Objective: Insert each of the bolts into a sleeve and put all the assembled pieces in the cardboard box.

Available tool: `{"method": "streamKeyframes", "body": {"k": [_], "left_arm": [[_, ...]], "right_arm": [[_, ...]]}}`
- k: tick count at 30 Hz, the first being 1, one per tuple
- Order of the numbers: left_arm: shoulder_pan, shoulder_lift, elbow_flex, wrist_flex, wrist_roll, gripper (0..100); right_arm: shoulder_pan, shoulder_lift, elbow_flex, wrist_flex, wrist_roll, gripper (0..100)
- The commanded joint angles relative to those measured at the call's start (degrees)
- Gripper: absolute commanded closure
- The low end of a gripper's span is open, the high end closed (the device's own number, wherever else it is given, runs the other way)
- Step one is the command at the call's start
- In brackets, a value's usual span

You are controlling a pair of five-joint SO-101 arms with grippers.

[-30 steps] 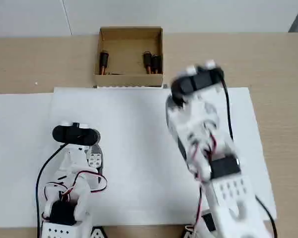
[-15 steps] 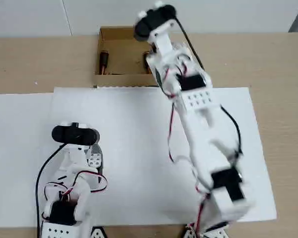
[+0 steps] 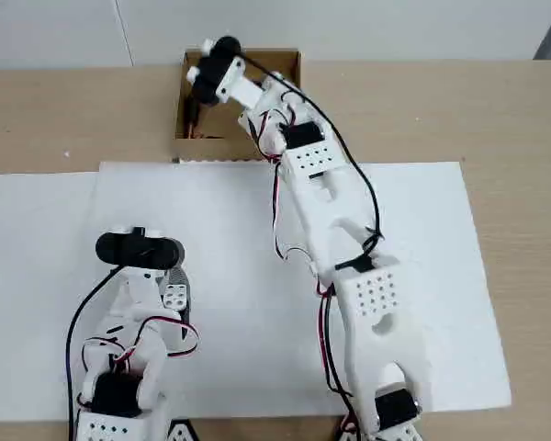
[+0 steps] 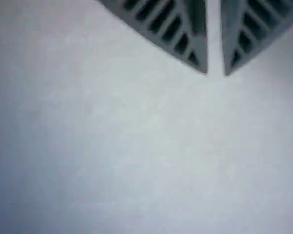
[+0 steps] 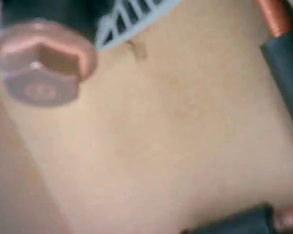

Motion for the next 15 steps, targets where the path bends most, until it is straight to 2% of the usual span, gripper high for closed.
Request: {"method": "streamKeyframes", "body": {"k": [1,5,15], "left_arm": [[-0.2,-0.4,-0.3,0.0,0.5,99],[0.0,-0.4,-0.3,0.0,0.4,99],[0.0,-0.4,-0.3,0.0,0.4,99]], "right_arm": [[-0.5,2.2,-9.6,-1.3,1.1,91.9],[-0.7,5.1,-13.7,0.9,1.1,82.4],[-1.2,5.5,-21.8,7.4,1.1,86.4]]}}
